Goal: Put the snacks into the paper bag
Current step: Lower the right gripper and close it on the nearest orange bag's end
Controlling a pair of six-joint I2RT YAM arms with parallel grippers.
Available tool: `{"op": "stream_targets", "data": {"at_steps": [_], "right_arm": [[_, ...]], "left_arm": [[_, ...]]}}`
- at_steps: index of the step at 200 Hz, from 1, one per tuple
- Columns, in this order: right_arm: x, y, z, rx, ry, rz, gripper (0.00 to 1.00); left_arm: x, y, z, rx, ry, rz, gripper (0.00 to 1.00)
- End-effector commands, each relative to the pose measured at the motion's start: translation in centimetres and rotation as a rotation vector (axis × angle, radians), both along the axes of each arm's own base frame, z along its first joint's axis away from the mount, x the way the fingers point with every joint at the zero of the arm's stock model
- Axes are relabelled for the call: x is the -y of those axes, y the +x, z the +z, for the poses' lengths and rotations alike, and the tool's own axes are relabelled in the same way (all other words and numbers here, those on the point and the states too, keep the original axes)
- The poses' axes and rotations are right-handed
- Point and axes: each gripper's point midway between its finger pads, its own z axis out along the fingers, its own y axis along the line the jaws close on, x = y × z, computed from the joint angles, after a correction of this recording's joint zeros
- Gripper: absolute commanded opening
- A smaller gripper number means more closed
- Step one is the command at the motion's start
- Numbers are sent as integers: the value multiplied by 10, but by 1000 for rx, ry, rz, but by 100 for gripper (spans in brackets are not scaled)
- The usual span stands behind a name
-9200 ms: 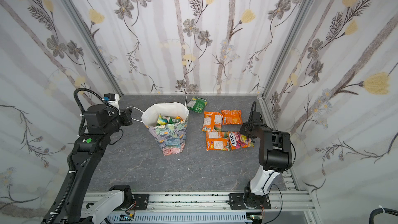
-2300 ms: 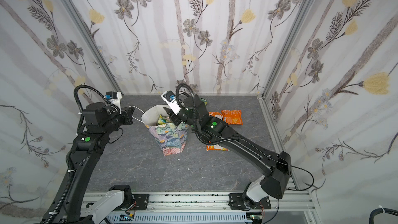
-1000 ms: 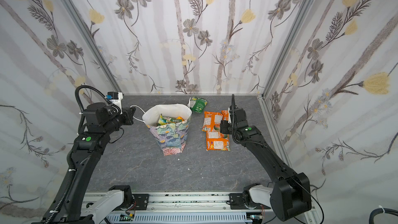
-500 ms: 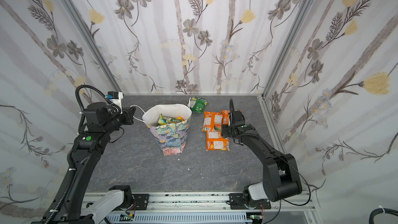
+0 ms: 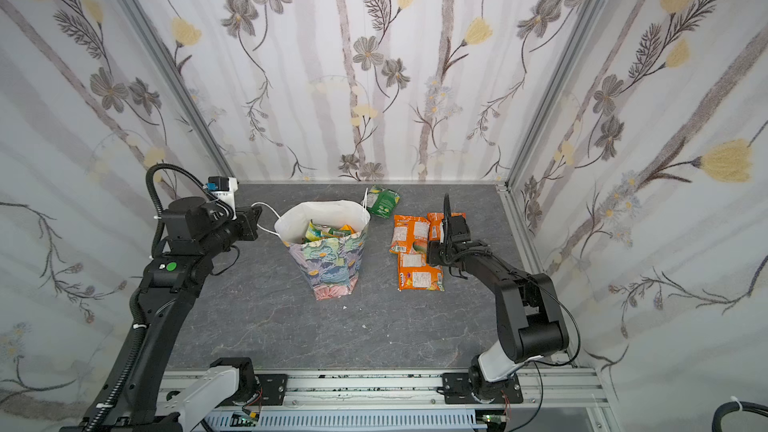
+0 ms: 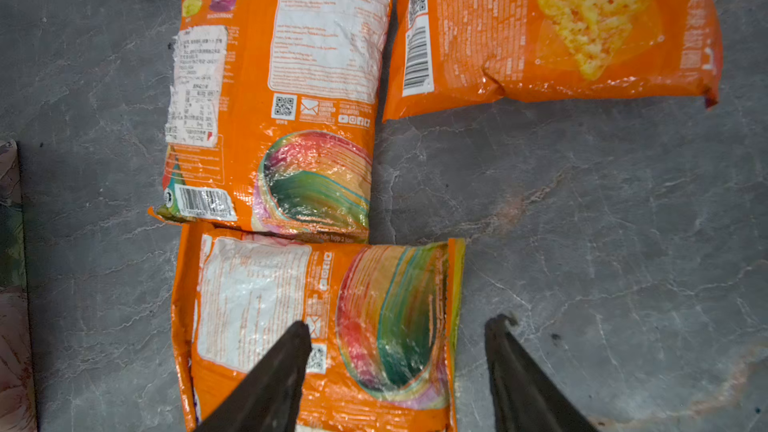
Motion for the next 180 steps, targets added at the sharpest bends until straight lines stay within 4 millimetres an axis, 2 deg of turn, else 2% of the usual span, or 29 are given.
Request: {"op": "stream_targets", "data": {"at_steps": [1, 30, 32, 35, 91, 180], "right_arm": [[-2, 6, -2, 21, 19, 5, 67], [1, 8, -3, 28, 26, 1, 67], [1, 7, -12, 6, 22, 0, 67], [2, 7, -14, 2, 21, -2, 67], [2, 9, -27, -21, 43, -6, 68], [0, 15, -34, -3, 94, -9, 68]], "left_arm": [[-3, 3, 5, 28, 18, 14, 0], [-2, 4, 5, 23, 13, 8, 0], [-2, 4, 5, 22, 13, 7, 0], [-2, 4, 5, 22, 14, 9, 0], [-2, 5, 2, 14, 13, 8, 0], [-2, 6, 1, 15, 16, 9, 0]]}}
